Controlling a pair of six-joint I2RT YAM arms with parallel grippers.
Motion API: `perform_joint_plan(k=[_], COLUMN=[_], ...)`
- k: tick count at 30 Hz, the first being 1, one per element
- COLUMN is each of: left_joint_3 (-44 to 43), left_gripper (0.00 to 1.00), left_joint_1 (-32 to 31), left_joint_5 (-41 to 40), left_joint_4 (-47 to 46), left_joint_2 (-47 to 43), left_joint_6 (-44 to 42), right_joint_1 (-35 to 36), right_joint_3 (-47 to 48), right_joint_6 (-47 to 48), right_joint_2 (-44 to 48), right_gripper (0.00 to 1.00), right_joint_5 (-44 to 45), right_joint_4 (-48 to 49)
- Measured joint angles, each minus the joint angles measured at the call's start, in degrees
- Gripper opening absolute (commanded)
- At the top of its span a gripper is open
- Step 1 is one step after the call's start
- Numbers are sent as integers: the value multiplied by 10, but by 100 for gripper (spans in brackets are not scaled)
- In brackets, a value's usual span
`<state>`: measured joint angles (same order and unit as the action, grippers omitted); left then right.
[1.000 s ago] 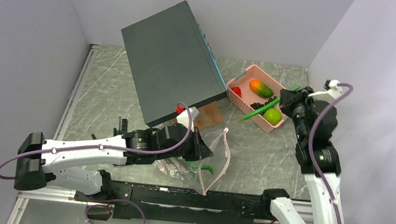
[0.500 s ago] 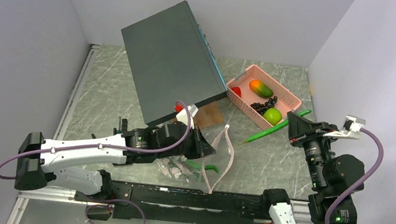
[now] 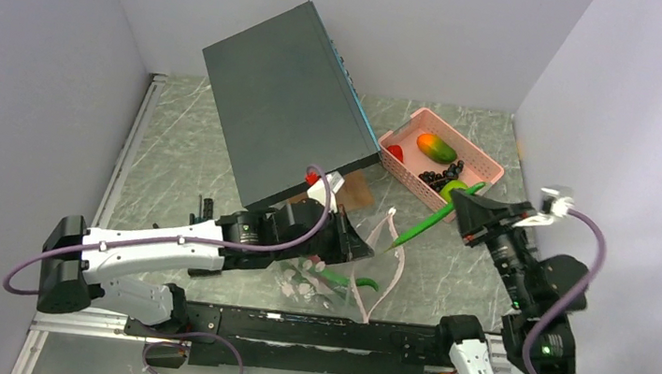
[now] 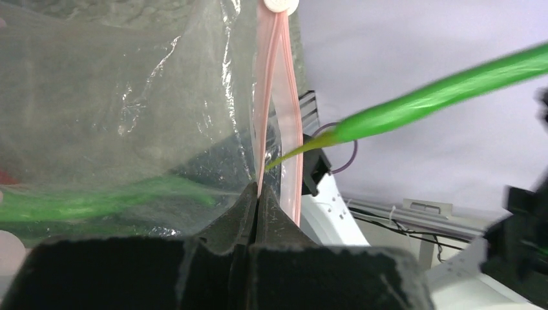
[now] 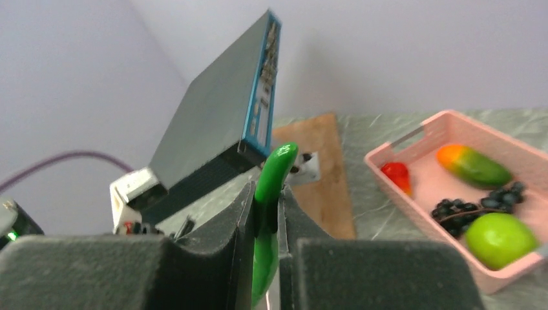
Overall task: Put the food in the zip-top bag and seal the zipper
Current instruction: Place the fake vegetable in the zipper food storage bag.
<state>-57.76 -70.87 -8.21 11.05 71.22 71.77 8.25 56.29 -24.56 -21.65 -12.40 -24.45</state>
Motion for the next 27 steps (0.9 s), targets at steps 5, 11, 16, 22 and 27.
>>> perform_joint_plan(k=[5, 11, 16, 22, 27], left_joint_3=[-28, -35, -53, -59, -54], left_gripper=[0, 0, 0, 0, 0], left_joint_1=[0, 0, 0, 0, 0], left_joint_5=[16, 24, 24, 24, 23], left_joint_4=[-19, -34, -34, -34, -34], left_joint_2=[17, 23, 34, 36, 35], left_joint_6=[-2, -2, -2, -4, -4], right_joint_1=[0, 8, 18, 23, 23], right_joint_3=[-105, -144, -148, -147, -108], right_joint_6=[-24, -42, -42, -40, -36], right_joint_2=[0, 2, 17, 20, -34], right_gripper=[16, 38, 54, 58, 58], right_joint_5=[-77, -114, -126, -110, -51], right_joint_4=[48, 78, 87, 77, 24])
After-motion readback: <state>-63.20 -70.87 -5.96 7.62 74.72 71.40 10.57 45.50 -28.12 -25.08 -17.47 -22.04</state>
